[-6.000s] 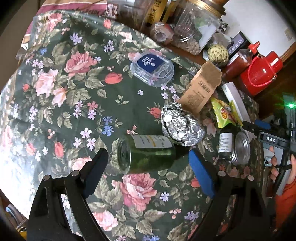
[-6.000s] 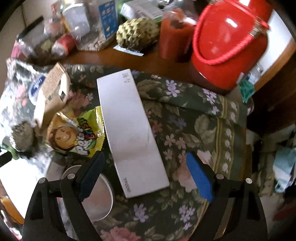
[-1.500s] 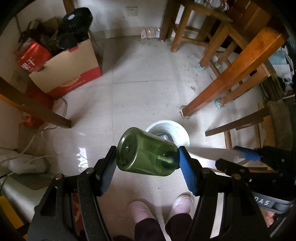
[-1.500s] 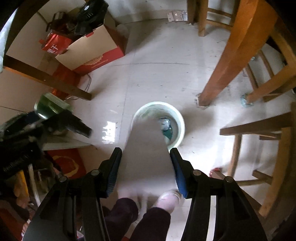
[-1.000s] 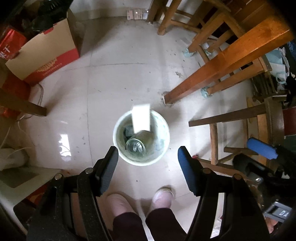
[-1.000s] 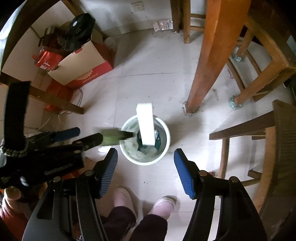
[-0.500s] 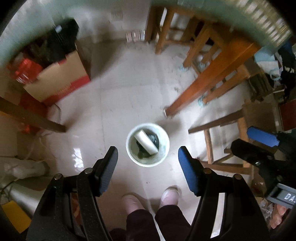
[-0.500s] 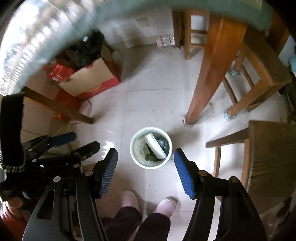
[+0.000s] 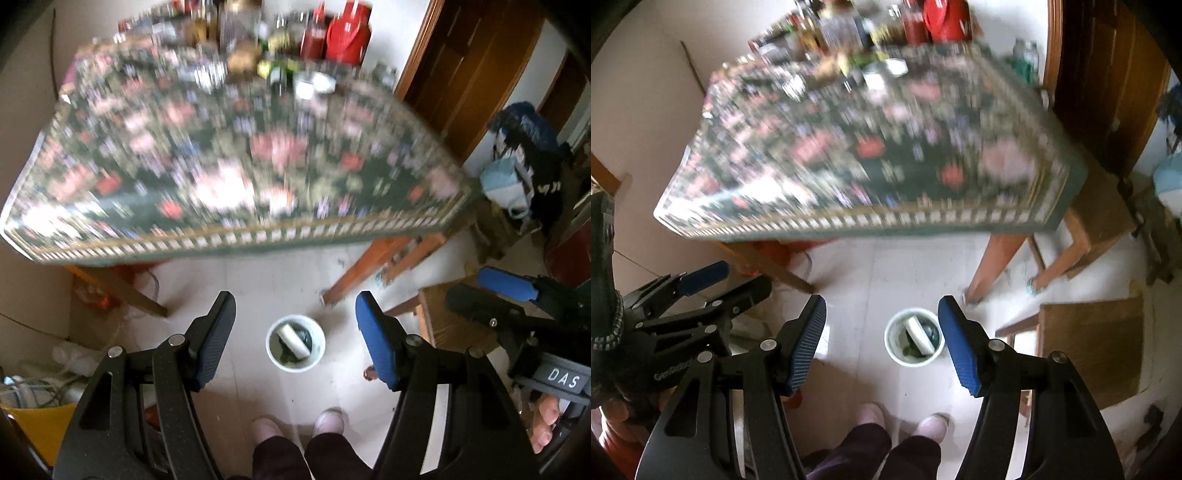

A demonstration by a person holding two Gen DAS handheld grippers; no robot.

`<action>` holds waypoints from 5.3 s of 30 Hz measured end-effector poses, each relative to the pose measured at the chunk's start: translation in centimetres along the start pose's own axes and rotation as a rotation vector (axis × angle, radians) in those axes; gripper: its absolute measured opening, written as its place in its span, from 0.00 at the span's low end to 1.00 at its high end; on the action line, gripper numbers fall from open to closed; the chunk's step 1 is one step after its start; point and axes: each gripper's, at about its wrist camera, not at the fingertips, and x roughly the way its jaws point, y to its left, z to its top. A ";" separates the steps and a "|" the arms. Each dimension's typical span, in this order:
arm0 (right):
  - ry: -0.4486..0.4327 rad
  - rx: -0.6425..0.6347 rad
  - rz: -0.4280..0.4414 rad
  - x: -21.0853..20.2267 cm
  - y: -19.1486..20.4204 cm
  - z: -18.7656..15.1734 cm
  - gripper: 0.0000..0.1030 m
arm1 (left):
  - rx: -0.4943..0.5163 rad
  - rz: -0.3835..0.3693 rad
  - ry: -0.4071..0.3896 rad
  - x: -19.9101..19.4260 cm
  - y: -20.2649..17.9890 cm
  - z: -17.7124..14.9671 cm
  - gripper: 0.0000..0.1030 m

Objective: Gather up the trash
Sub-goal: 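Raise both open tools back up over the table toward the foil ball and tin lid, then grasp the crumpled foil ball with the left tool while the right tool grasps the silver tin lid, then carry the foil ball and tin lid down to the white bucket with both tools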

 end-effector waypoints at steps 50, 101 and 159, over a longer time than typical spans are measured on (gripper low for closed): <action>-0.499 -0.143 -0.097 -19.1 0.0 17.6 0.87 | -0.044 0.095 -0.501 -16.5 -2.9 21.3 0.88; 0.097 0.058 -0.167 16.3 -3.2 27.8 0.06 | -0.152 0.011 0.170 20.0 13.1 30.2 0.77; -0.577 -0.014 -0.111 -21.6 0.9 13.6 0.03 | 0.063 -0.026 -0.521 -21.7 -3.2 14.9 0.54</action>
